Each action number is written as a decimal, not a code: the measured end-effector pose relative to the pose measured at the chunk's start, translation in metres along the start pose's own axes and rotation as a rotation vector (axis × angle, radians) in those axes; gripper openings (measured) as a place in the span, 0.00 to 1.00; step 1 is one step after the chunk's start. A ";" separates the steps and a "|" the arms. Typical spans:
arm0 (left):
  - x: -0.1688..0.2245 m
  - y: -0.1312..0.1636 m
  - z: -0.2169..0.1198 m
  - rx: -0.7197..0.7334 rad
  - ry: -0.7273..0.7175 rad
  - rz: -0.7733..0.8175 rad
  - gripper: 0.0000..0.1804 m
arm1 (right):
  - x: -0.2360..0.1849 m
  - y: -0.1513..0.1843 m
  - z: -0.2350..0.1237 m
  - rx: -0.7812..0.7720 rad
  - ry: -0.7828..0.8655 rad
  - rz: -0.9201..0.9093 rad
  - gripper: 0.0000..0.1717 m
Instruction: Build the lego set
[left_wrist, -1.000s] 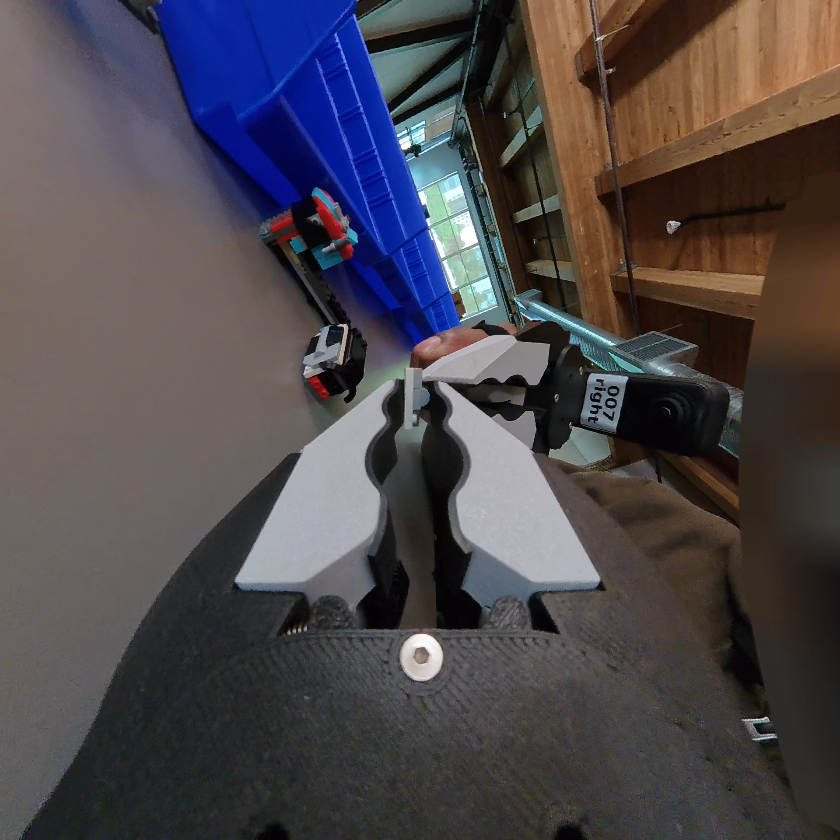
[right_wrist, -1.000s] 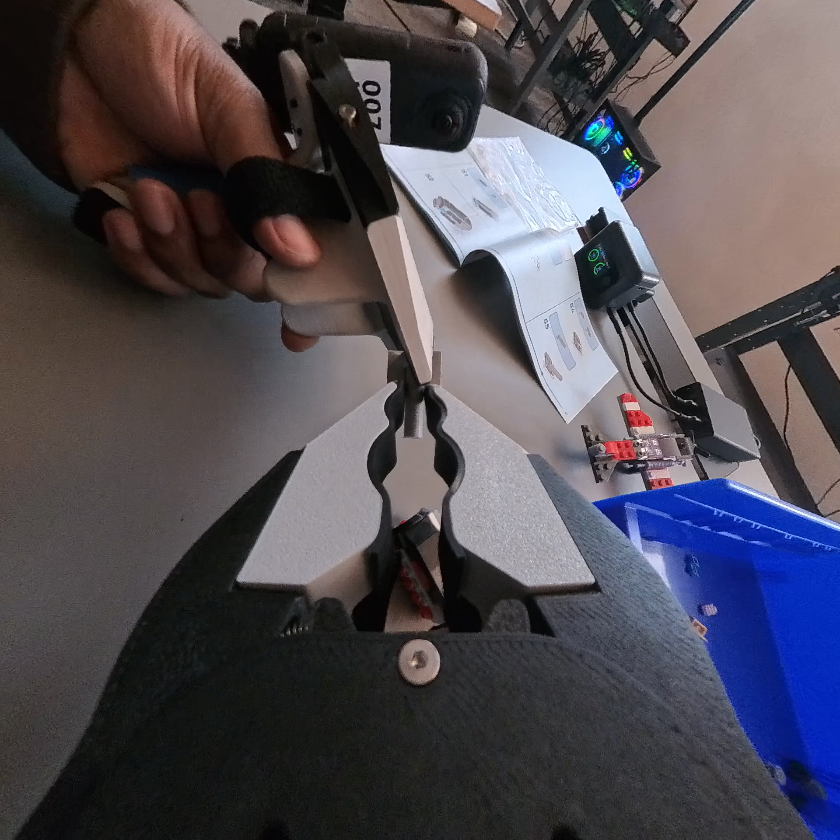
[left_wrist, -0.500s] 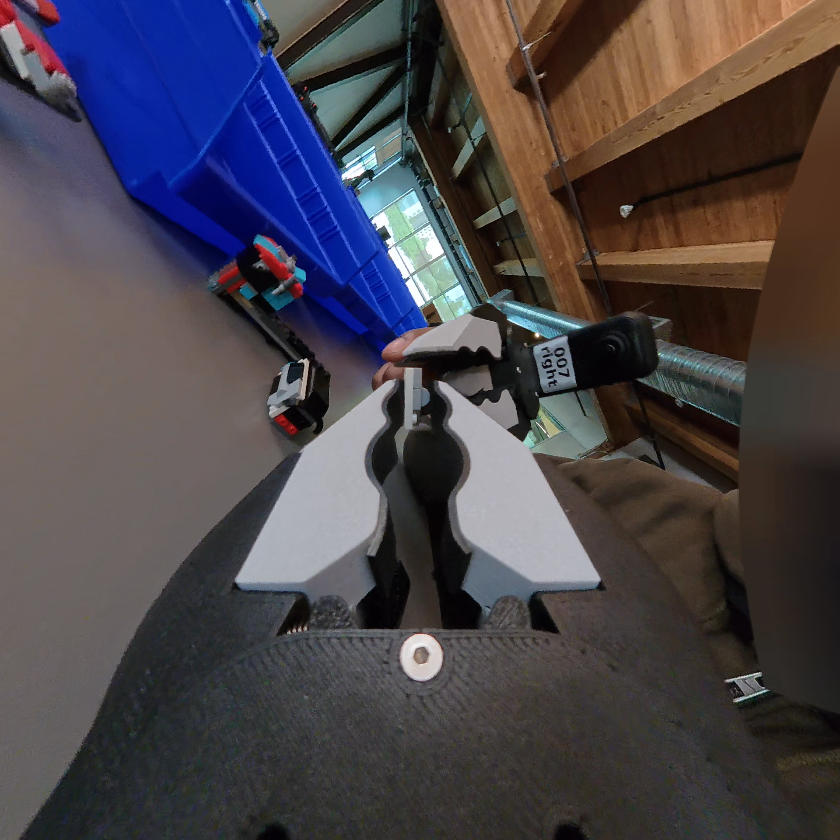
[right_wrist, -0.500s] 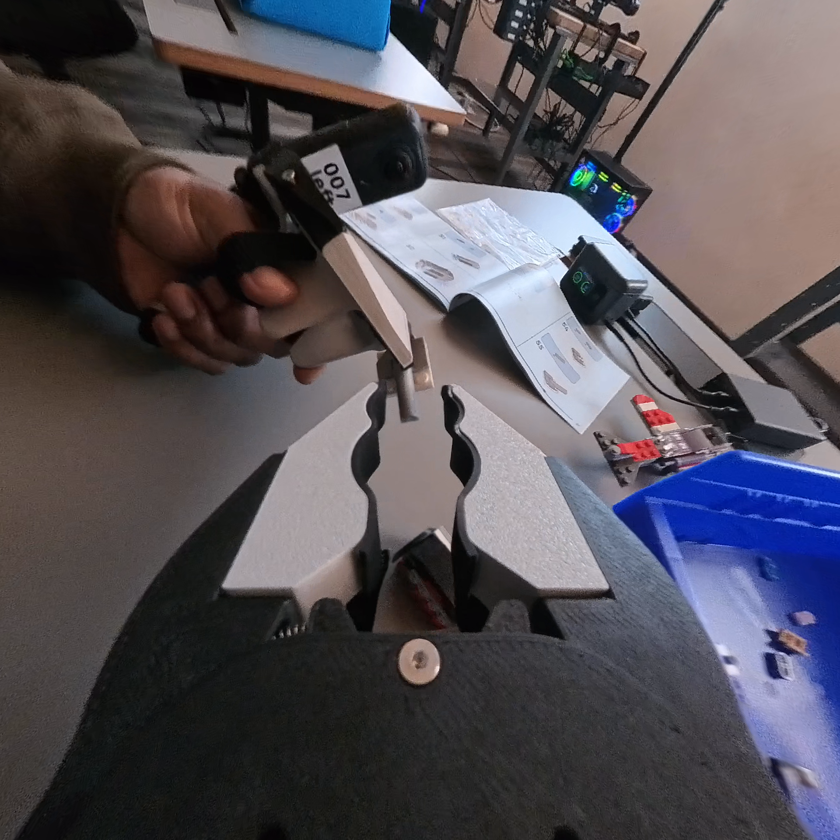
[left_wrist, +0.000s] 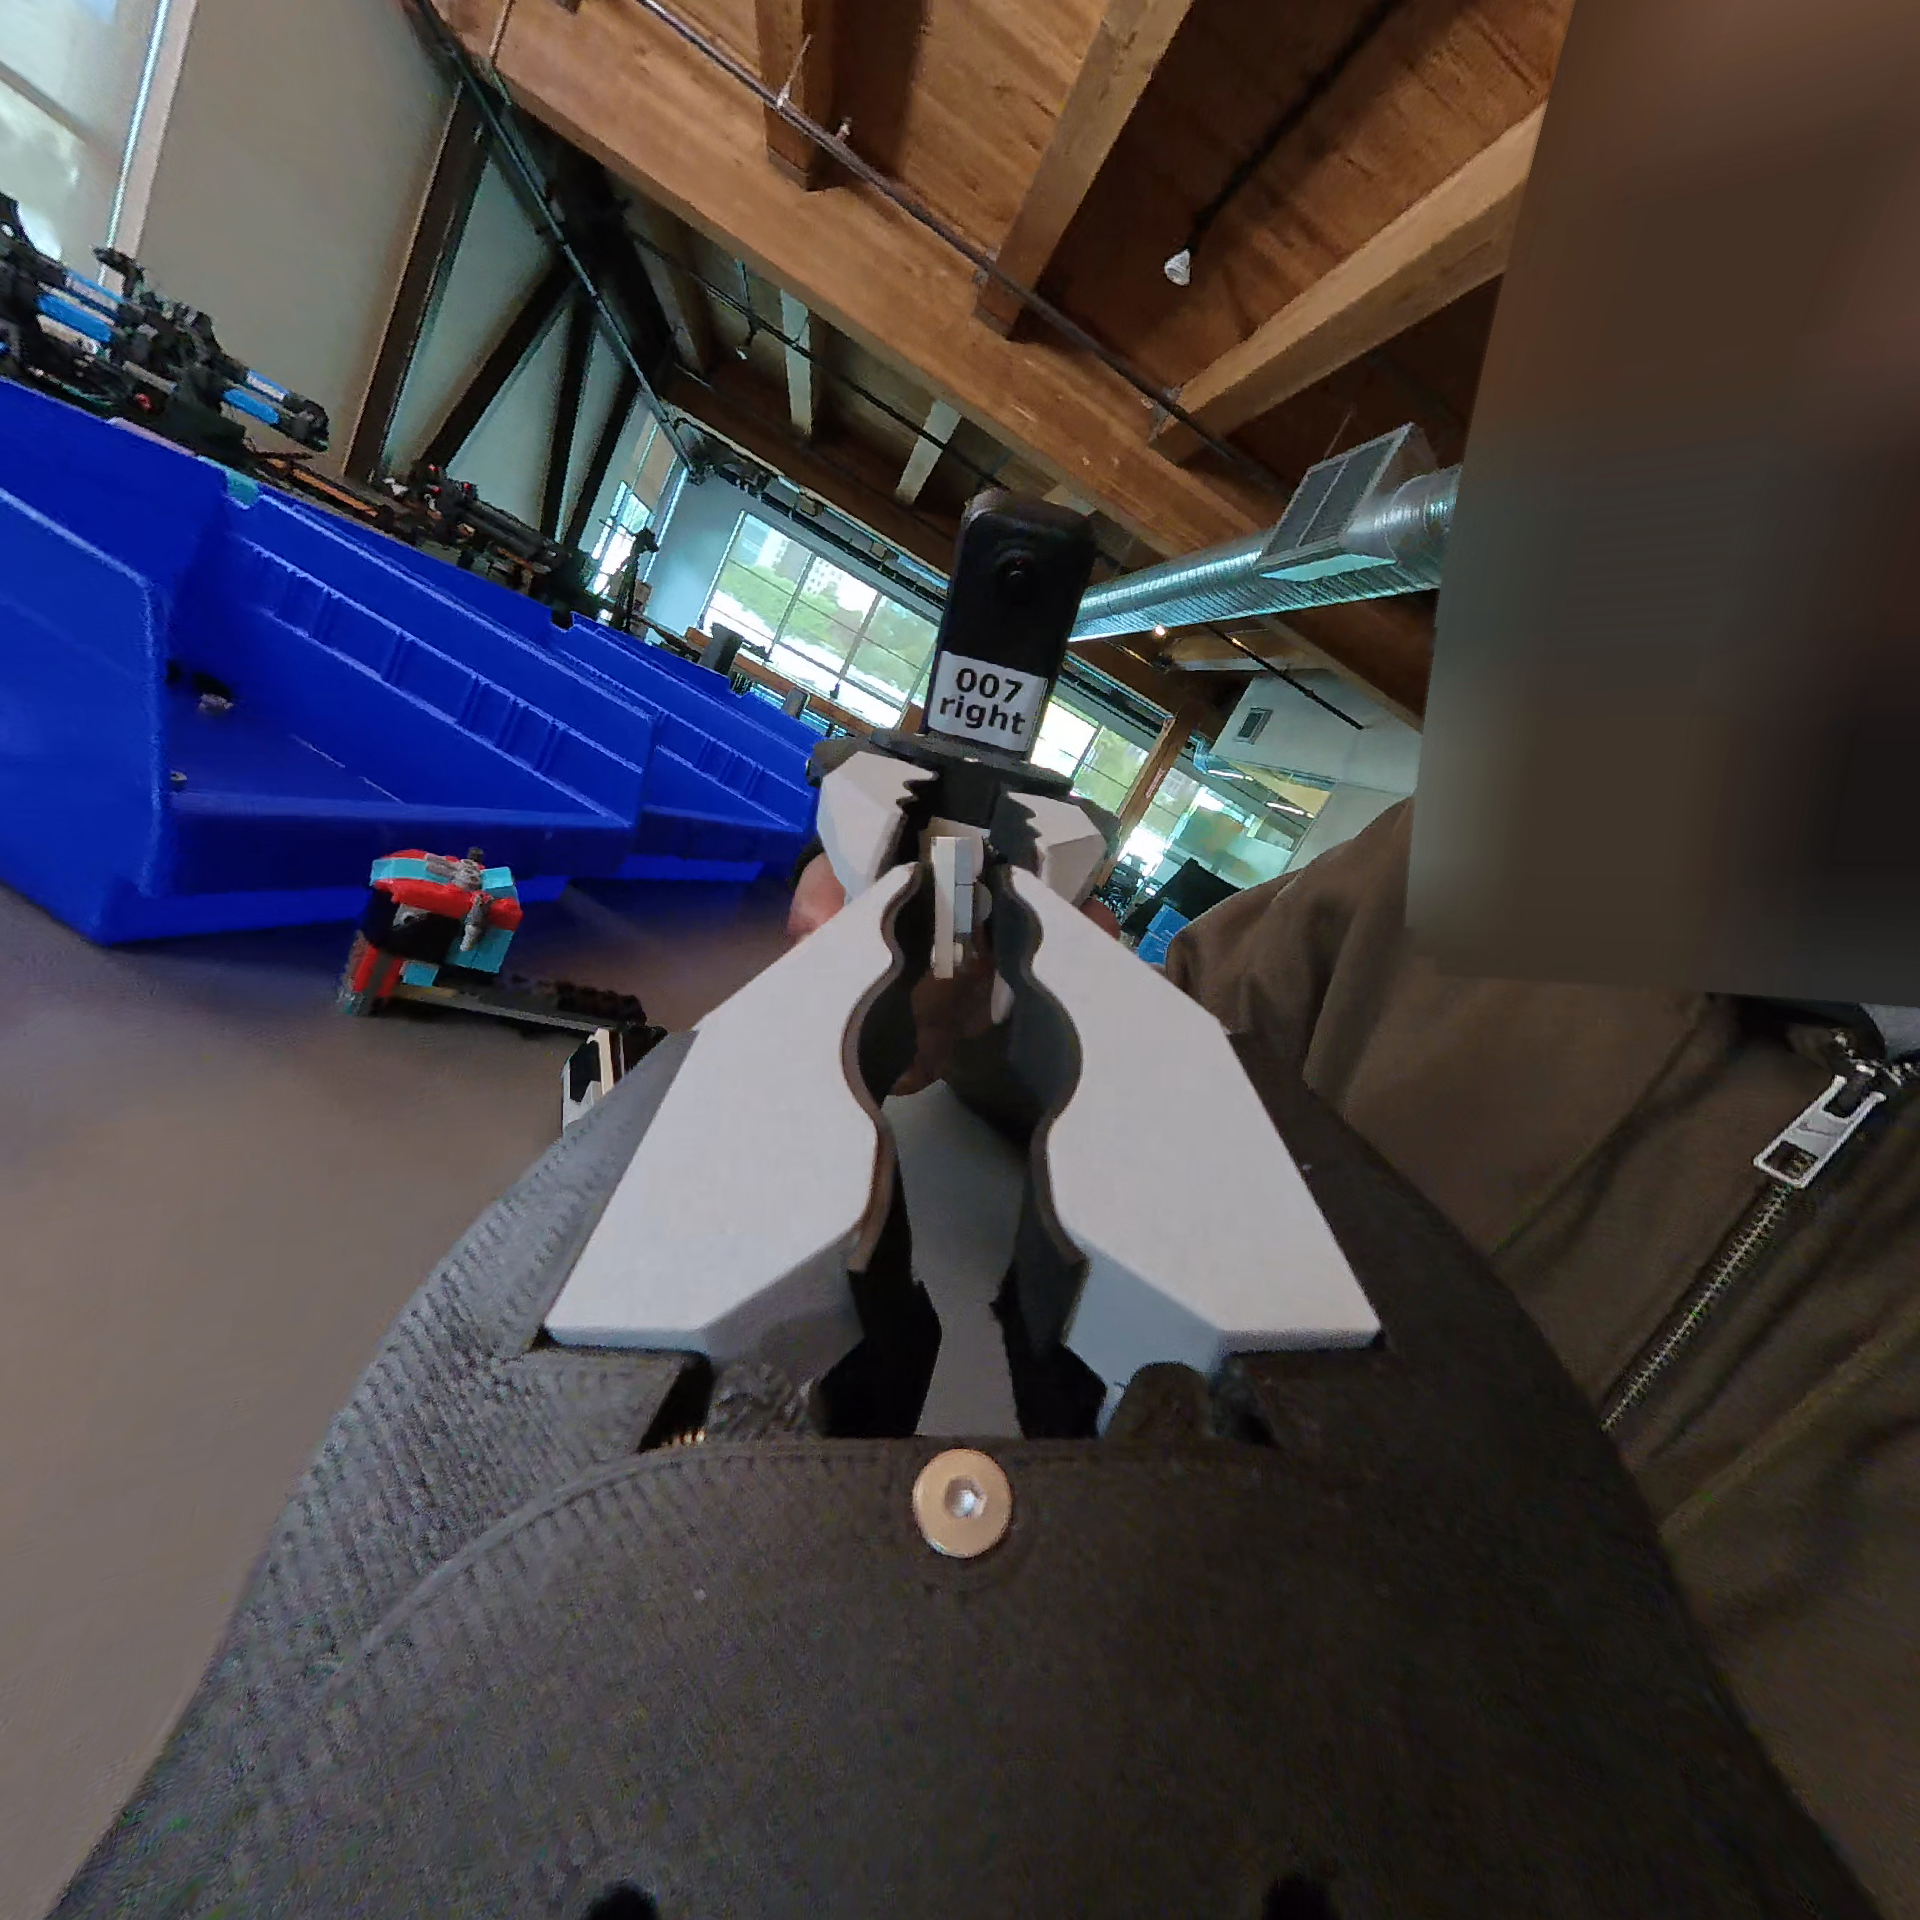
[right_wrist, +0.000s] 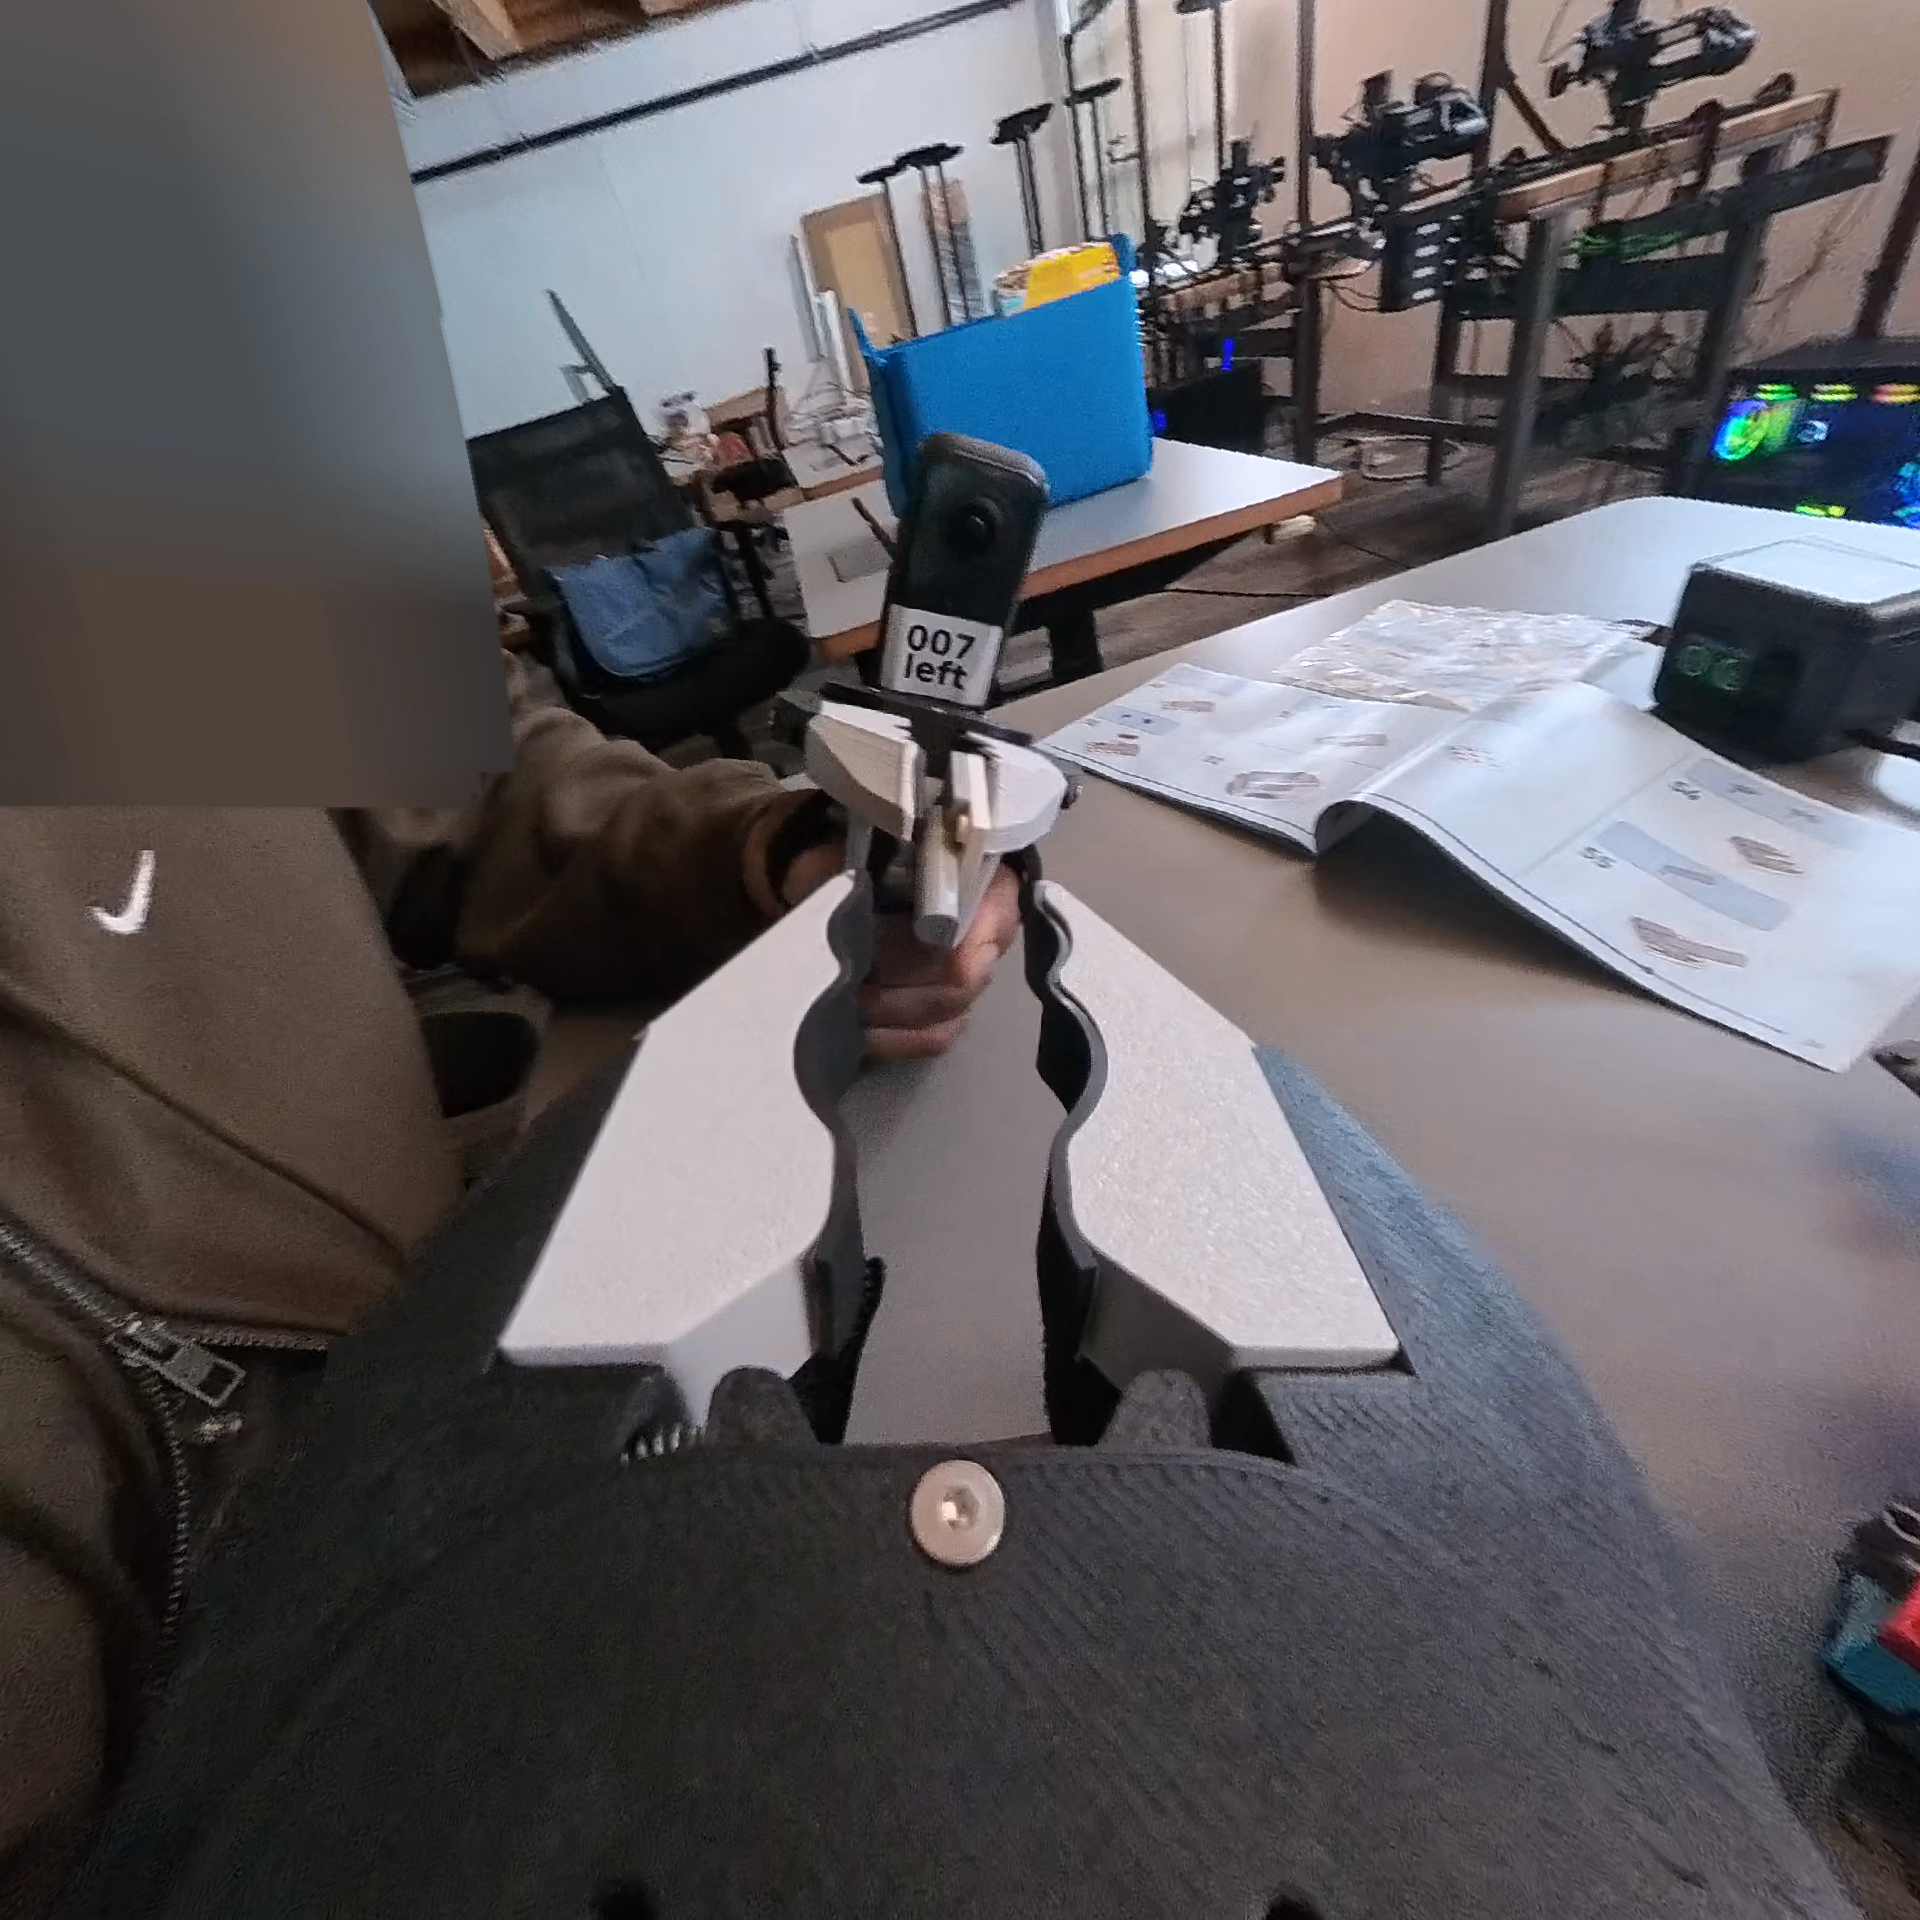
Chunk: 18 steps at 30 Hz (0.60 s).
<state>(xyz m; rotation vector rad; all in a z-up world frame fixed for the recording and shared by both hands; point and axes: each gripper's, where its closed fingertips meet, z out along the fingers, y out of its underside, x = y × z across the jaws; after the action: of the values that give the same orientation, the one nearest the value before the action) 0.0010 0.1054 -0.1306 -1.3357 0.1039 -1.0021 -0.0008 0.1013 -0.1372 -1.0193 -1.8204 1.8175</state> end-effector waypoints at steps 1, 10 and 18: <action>0.002 0.001 0.000 -0.004 0.007 0.015 0.07 | -0.003 -0.001 0.000 0.010 -0.016 -0.004 0.17; 0.015 0.005 0.003 -0.032 0.047 0.132 0.07 | -0.014 -0.004 0.000 0.029 -0.030 -0.096 0.07; 0.022 0.007 0.003 -0.046 0.072 0.172 0.06 | -0.021 -0.004 -0.001 0.043 -0.061 -0.134 0.07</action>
<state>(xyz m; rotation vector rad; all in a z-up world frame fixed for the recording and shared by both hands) 0.0200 0.0925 -0.1251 -1.3091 0.2935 -0.9066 0.0129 0.0874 -0.1286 -0.8144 -1.8300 1.8165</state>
